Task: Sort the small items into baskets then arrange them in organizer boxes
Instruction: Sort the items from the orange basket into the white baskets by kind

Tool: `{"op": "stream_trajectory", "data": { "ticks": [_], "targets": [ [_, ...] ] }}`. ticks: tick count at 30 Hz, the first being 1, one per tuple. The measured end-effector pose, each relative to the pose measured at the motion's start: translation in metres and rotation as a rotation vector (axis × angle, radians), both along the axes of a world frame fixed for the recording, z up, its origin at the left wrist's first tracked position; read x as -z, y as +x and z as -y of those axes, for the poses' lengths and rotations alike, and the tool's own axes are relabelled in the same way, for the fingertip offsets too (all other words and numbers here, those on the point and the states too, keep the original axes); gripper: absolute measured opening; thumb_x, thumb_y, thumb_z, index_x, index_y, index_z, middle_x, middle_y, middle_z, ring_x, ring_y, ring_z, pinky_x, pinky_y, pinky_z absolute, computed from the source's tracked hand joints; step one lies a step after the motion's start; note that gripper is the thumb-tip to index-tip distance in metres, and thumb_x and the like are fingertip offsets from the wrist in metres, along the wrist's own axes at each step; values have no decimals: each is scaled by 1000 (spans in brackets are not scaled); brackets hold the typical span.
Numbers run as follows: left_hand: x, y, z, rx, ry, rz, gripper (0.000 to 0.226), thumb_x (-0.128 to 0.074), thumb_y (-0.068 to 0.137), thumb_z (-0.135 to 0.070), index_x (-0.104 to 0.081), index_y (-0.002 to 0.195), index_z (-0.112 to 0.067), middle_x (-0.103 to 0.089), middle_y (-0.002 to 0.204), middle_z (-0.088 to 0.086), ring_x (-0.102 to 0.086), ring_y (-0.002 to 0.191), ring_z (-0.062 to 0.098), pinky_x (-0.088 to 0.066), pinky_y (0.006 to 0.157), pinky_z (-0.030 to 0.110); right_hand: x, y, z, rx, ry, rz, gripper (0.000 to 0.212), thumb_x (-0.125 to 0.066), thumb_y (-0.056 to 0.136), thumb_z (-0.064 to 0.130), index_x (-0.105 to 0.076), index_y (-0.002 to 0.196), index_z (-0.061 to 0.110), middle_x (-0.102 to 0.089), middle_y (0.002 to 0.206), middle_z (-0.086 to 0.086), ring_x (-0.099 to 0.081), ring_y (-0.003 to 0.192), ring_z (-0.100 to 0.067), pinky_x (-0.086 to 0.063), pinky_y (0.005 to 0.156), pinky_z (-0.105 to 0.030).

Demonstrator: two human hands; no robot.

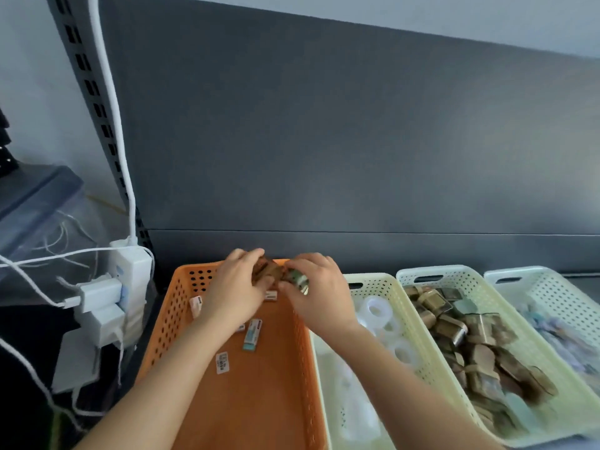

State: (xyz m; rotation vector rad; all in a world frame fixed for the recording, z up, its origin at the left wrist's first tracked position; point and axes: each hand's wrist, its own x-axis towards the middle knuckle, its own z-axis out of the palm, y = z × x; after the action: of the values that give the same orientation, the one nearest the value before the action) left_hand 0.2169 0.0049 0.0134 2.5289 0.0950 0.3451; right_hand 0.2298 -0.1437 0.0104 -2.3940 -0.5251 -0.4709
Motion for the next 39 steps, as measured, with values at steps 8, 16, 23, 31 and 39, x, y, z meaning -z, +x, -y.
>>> {"op": "stream_trajectory", "data": {
  "ticks": [8,16,23,31,39],
  "targets": [
    [-24,-2,111,211,-36,134,50,-65,88,-30,-52,135,-17,-53,125,-1,-51,117,19,-41,94,33,-17,-23,117,170,39,18,34,-70,81,25,-66,113,15,-62,118,0,-58,107,-22,-45,89,-30],
    [-10,-21,243,369,14,79,49,-64,87,-23,-51,135,-21,-51,127,-4,-47,120,18,-37,100,29,-13,-51,259,268,-134,-130,44,-63,87,28,-53,129,24,-55,129,8,-49,117,-15,-40,95,-27],
    [6,-39,314,380,107,9,53,-60,91,-27,-42,142,-23,-46,135,-5,-42,125,15,-39,105,31,-3,-63,334,236,-212,-204,45,-62,85,26,-53,130,24,-54,130,7,-49,117,-17,-41,93,-29],
    [-2,-39,369,370,199,25,54,-59,92,-29,-41,143,-25,-44,137,-9,-42,126,12,-38,100,28,-2,-59,375,193,-177,-163,47,-64,85,26,-53,130,20,-56,129,5,-48,119,-16,-39,96,-28],
    [-2,-37,366,348,425,-103,53,-61,88,-36,-44,139,-30,-50,131,-10,-44,122,14,-38,95,30,-1,-58,378,-27,-293,-148,62,-69,78,27,-45,135,22,-63,118,0,-56,107,-24,-42,89,-35]
  ]
}}
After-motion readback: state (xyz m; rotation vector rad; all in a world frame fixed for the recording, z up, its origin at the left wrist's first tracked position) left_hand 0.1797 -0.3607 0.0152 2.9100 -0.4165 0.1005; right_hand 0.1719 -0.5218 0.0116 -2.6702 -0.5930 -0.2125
